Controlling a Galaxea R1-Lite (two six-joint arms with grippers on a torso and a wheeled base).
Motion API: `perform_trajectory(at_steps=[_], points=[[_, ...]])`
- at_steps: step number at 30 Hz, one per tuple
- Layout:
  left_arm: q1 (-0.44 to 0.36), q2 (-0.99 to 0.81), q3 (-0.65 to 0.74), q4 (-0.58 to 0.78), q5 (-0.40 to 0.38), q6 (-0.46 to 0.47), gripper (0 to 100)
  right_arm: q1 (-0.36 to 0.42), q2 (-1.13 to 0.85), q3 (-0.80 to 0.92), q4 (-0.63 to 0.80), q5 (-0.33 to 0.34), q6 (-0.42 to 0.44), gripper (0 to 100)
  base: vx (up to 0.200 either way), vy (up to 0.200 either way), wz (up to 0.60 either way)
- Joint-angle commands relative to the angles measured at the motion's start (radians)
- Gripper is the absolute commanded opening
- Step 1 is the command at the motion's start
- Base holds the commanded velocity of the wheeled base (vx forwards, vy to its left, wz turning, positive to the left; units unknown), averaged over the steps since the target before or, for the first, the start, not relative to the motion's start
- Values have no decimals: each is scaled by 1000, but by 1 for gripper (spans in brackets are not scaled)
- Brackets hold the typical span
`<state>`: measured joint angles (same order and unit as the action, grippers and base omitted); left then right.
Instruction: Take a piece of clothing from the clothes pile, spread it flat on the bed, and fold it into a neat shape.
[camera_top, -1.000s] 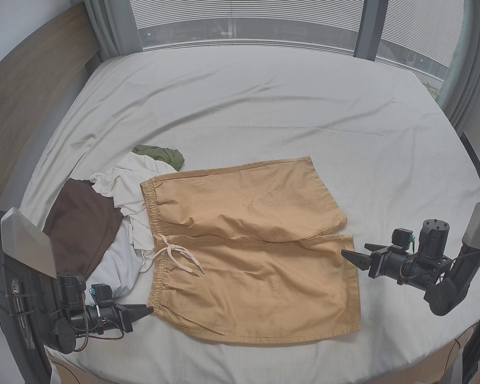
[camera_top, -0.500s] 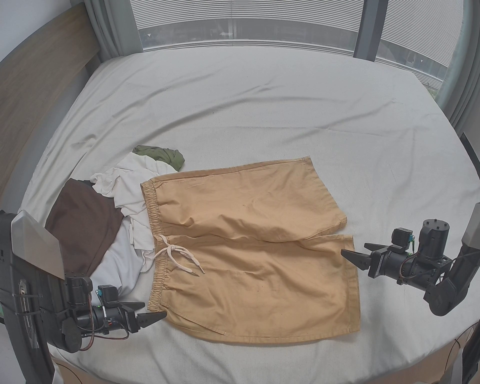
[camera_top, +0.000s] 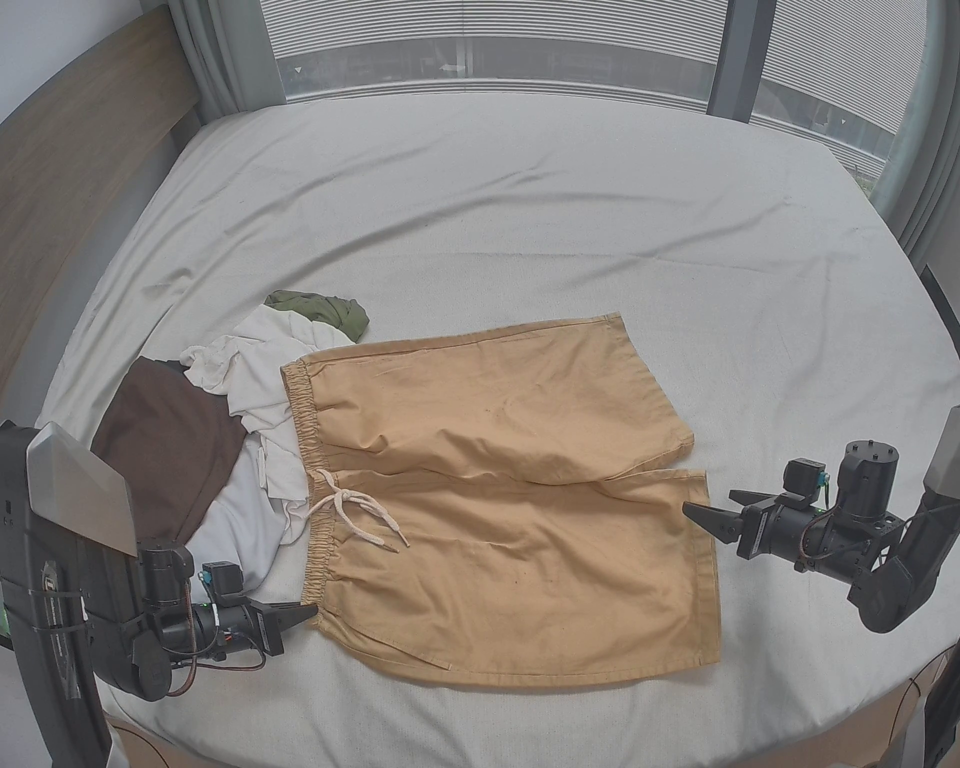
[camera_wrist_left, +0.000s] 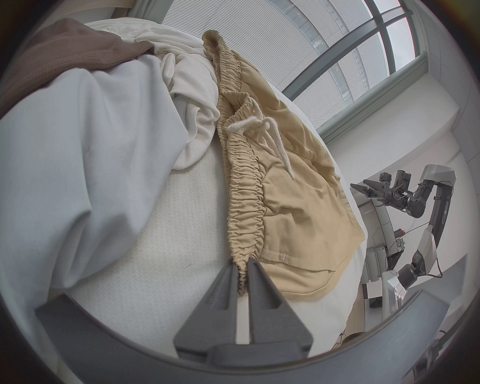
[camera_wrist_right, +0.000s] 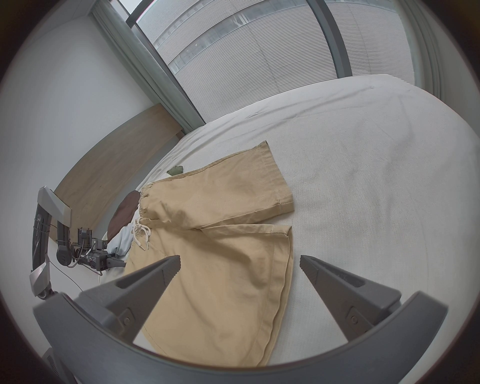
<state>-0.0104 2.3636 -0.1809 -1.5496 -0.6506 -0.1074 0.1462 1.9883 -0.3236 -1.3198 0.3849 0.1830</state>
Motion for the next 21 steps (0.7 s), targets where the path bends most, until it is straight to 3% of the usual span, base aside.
perform_trajectory(at_steps=[1,11,21], points=[[3,-20,1,-6,-1,-1,0,0,0,12,2,2,0,100,0,0,0],[7,-75,15,-6,-3,-3,0,-22,-14,81,183,2,-45,100,0,0,0],[1,-70,23,-4,-4,-1,0,-2,-2,176,206,5,-59,100,0,0,0]])
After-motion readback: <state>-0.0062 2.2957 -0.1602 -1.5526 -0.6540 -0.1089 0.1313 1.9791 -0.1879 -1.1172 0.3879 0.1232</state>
